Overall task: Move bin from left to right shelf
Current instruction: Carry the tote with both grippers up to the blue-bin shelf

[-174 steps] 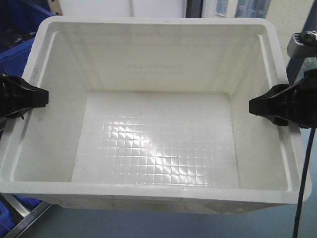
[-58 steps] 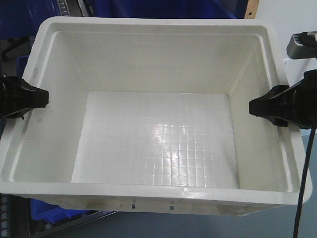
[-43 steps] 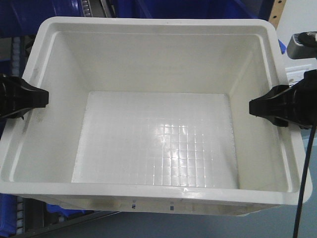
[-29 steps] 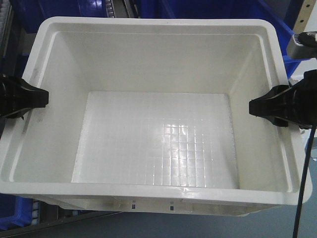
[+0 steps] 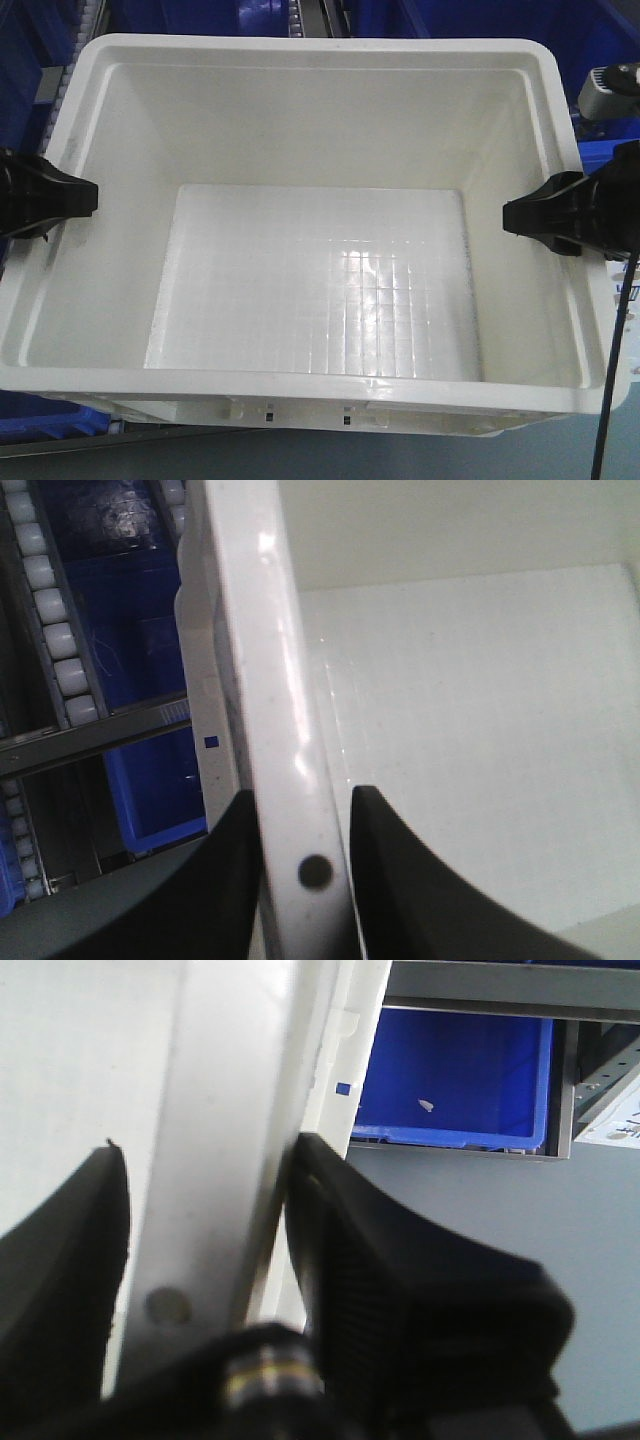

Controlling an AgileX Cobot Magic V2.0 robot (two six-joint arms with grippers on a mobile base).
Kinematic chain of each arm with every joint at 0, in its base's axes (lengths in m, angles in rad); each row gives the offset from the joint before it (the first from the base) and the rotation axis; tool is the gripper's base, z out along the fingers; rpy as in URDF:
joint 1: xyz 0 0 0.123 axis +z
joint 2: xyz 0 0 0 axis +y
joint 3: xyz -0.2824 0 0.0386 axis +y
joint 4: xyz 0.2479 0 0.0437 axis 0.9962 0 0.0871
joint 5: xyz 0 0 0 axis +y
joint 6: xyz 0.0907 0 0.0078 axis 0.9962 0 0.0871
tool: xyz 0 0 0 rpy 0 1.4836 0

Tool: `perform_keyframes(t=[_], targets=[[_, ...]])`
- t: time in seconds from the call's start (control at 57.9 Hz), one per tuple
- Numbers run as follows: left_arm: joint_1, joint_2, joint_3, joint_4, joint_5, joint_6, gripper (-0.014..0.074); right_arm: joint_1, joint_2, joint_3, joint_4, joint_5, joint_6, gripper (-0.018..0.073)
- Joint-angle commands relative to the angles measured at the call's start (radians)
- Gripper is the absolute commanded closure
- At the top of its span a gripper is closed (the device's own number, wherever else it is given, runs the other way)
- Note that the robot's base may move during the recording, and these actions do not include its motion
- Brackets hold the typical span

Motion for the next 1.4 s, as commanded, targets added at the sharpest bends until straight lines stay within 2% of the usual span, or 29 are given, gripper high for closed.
perform_keyframes(t=[0.0, 1.383], targets=[[-0.015, -0.026, -0.05, -0.112, -0.118, 0.022, 0.0603, 0.011, -0.03, -0.047, 0.12, -0.093, -0.048, 0.0564], [-0.015, -0.026, -0.05, -0.112, -0.118, 0.022, 0.0603, 0.011, -0.03, -0.047, 0.12, -0.077, -0.048, 0.0564]])
